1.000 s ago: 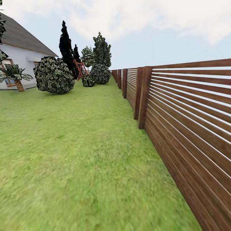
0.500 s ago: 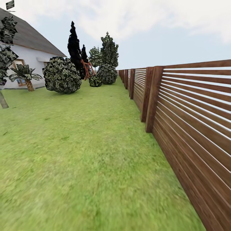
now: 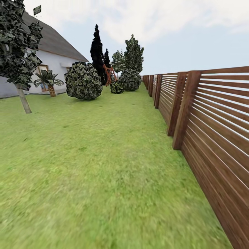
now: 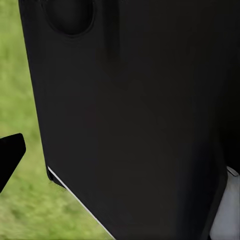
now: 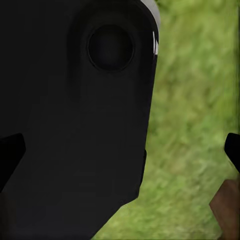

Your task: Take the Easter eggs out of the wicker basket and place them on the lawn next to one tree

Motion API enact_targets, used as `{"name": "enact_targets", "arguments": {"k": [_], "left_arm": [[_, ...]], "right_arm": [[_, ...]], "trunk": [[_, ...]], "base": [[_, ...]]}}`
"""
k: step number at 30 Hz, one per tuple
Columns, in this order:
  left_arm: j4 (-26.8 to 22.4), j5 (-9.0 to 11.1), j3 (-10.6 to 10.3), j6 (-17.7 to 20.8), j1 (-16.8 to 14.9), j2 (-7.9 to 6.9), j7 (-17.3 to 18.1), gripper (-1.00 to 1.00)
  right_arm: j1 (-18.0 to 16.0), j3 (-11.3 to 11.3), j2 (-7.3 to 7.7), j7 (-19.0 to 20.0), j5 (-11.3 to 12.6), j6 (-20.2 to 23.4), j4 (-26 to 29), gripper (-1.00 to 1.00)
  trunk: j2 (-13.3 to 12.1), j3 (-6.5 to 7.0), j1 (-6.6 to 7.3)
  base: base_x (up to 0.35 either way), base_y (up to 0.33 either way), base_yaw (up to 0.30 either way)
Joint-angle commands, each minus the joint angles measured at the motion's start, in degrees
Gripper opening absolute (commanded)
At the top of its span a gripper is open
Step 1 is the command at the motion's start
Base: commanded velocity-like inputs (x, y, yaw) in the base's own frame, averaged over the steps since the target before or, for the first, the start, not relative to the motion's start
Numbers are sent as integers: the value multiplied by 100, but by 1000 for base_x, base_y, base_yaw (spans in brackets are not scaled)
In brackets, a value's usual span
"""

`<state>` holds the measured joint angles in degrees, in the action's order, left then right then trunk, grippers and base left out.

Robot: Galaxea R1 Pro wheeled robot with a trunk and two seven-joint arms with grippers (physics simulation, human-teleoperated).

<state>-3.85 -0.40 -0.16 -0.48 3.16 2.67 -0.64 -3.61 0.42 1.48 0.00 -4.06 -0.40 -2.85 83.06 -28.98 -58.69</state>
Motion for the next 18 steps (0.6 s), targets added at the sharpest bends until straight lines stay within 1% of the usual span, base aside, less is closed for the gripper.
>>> {"name": "enact_targets", "arguments": {"k": [1,7,11,18], "left_arm": [[-11,-4,-1,-5,5,0,-7,100],[-11,-4,-1,-5,3,3,-7,100],[-11,-4,-1,-5,7,3,-7,100],[-11,-4,-1,-5,6,4,-7,100]], "right_arm": [[-8,2,1,0,-43,-4,-14,100],[-8,2,1,0,-43,-4,-14,100],[-8,2,1,0,-43,-4,-14,100],[-8,2,1,0,-43,-4,-14,100]], "trunk": [[2,-4,-3],[2,-4,-3],[2,-4,-3],[2,-4,-3]], "base": [[335,0,253],[335,0,240],[335,0,57],[335,0,5]]}}
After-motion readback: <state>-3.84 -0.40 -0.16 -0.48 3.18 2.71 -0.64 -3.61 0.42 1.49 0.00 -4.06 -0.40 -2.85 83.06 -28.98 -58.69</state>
